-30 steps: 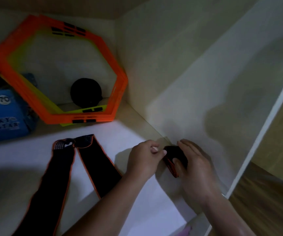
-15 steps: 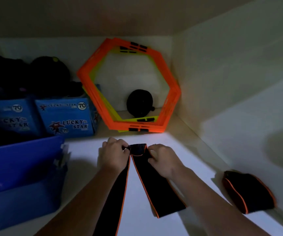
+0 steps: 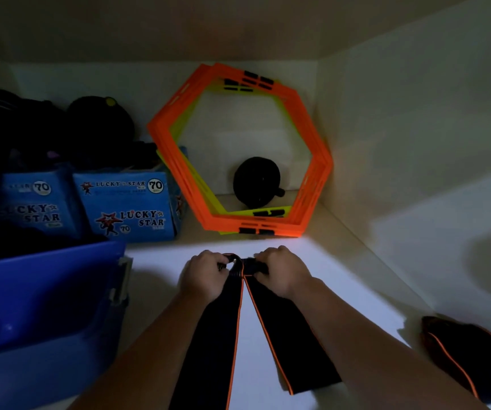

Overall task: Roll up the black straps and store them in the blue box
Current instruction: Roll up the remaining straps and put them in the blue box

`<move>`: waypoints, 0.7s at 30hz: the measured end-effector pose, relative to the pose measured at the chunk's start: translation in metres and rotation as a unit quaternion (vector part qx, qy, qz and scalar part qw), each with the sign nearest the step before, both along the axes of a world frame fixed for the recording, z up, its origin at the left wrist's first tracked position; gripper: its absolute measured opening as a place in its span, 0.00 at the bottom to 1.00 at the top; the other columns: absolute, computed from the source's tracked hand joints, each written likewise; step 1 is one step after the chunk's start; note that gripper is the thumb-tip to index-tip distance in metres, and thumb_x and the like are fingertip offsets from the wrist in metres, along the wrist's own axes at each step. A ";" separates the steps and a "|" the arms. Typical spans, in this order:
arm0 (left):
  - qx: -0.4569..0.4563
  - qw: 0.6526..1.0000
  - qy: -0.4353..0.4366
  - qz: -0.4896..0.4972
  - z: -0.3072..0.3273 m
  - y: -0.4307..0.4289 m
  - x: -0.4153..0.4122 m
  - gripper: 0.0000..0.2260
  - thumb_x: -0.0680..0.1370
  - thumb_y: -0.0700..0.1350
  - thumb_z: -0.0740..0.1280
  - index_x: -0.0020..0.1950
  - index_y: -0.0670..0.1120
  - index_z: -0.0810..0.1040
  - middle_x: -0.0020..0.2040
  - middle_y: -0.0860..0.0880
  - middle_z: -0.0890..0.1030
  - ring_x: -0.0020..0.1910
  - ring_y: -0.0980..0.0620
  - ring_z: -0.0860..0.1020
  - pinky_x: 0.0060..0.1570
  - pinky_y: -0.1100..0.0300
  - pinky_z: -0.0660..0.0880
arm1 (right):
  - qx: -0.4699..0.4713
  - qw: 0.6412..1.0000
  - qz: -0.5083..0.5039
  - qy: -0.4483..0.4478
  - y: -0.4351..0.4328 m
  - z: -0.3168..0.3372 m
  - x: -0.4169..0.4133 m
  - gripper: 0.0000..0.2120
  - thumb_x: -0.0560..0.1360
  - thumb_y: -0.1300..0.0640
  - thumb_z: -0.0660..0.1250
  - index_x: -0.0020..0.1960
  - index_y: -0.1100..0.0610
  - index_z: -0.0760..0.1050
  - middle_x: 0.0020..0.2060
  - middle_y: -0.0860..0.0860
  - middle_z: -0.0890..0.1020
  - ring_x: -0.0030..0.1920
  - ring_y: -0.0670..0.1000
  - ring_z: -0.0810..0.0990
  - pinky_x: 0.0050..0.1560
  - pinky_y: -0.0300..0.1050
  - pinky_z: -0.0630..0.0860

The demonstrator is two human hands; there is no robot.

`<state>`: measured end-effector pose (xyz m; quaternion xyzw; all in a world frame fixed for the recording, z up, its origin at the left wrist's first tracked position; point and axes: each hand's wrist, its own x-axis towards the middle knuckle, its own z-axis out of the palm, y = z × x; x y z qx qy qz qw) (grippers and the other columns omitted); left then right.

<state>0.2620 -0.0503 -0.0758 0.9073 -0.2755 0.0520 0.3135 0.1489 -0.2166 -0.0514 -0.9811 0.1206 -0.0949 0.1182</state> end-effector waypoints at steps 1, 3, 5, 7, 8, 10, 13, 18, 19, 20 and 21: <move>-0.005 1.000 -0.002 0.000 0.001 0.001 0.000 0.11 0.76 0.45 0.71 0.58 0.52 0.85 0.57 0.50 0.83 0.58 0.45 0.81 0.59 0.51 0.78 | 0.004 1.000 0.000 -0.015 -0.001 0.000 -0.001 0.19 0.75 0.48 0.65 0.63 0.53 0.80 0.58 0.54 0.82 0.61 0.59 0.77 0.56 0.55 0.79; -0.017 1.000 -0.006 -0.005 0.006 0.004 -0.002 0.10 0.77 0.46 0.70 0.56 0.53 0.86 0.56 0.50 0.82 0.56 0.46 0.81 0.58 0.51 0.78 | 0.027 0.998 0.005 -0.054 -0.004 0.005 -0.006 0.16 0.75 0.49 0.65 0.60 0.52 0.82 0.56 0.54 0.84 0.58 0.57 0.79 0.56 0.54 0.79; -0.033 0.999 -0.017 -0.010 0.015 0.006 -0.005 0.10 0.77 0.50 0.69 0.55 0.54 0.85 0.57 0.51 0.82 0.55 0.47 0.81 0.57 0.50 0.78 | 0.067 0.993 0.014 -0.096 -0.006 0.016 -0.013 0.13 0.75 0.49 0.67 0.54 0.53 0.83 0.50 0.53 0.85 0.52 0.56 0.81 0.52 0.51 0.79; -0.061 0.998 -0.030 -0.016 0.030 0.008 -0.009 0.09 0.76 0.52 0.69 0.54 0.54 0.85 0.55 0.53 0.82 0.53 0.49 0.82 0.54 0.51 0.79 | 0.109 0.983 0.031 -0.145 -0.007 0.030 -0.023 0.11 0.73 0.48 0.66 0.46 0.54 0.82 0.44 0.51 0.84 0.47 0.54 0.81 0.48 0.52 0.79; -0.075 0.996 -0.035 -0.020 0.040 0.009 -0.011 0.08 0.77 0.52 0.69 0.53 0.54 0.85 0.53 0.54 0.83 0.50 0.50 0.82 0.52 0.52 0.79 | 0.126 0.977 0.037 -0.170 -0.007 0.038 -0.029 0.10 0.71 0.47 0.65 0.42 0.53 0.80 0.42 0.49 0.83 0.46 0.53 0.81 0.48 0.53 0.78; -0.103 0.993 -0.048 -0.034 0.062 0.009 -0.017 0.07 0.77 0.49 0.68 0.50 0.54 0.86 0.48 0.55 0.84 0.46 0.51 0.82 0.47 0.54 0.79 | 0.179 0.958 0.056 -0.217 -0.006 0.055 -0.040 0.08 0.68 0.47 0.65 0.35 0.51 0.74 0.41 0.47 0.83 0.46 0.51 0.81 0.49 0.53 0.77; -0.146 0.983 -0.105 -0.045 0.099 0.003 -0.032 0.06 0.77 0.45 0.70 0.48 0.50 0.87 0.44 0.51 0.85 0.43 0.52 0.81 0.40 0.61 0.72 | 0.293 0.910 0.074 -0.282 -0.002 0.083 -0.055 0.08 0.67 0.54 0.68 0.34 0.53 0.69 0.33 0.44 0.79 0.35 0.45 0.76 0.40 0.47 0.71; -0.232 0.961 -0.146 -0.033 0.162 -0.009 -0.058 0.04 0.72 0.48 0.73 0.43 0.49 0.87 0.43 0.51 0.86 0.43 0.52 0.81 0.42 0.62 0.73 | 0.374 0.847 0.134 -0.354 0.007 0.130 -0.087 0.10 0.74 0.70 0.69 0.42 0.57 0.73 0.25 0.48 0.75 0.28 0.43 0.71 0.33 0.34 0.67; -0.252 0.955 -0.153 -0.032 0.172 -0.010 -0.063 0.04 0.71 0.49 0.73 0.41 0.50 0.86 0.43 0.51 0.85 0.43 0.52 0.81 0.44 0.60 0.74 | 0.373 0.846 0.144 -0.353 0.009 0.139 -0.092 0.11 0.75 0.71 0.68 0.42 0.56 0.74 0.24 0.47 0.78 0.28 0.44 0.74 0.35 0.34 0.69; -0.269 0.949 -0.160 -0.034 0.181 -0.012 -0.069 0.02 0.70 0.48 0.74 0.40 0.51 0.85 0.43 0.51 0.85 0.42 0.52 0.81 0.44 0.60 0.74 | 0.361 0.852 0.148 -0.350 0.012 0.146 -0.097 0.11 0.75 0.70 0.68 0.42 0.56 0.75 0.25 0.48 0.80 0.29 0.45 0.76 0.36 0.36 0.71; -0.279 0.944 -0.172 -0.040 0.187 -0.012 -0.077 0.02 0.70 0.47 0.74 0.40 0.51 0.83 0.42 0.52 0.84 0.42 0.53 0.80 0.43 0.60 0.72 | 0.337 0.863 0.154 -0.345 0.015 0.152 -0.103 0.10 0.75 0.68 0.69 0.42 0.54 0.76 0.27 0.49 0.82 0.31 0.47 0.78 0.37 0.40 0.73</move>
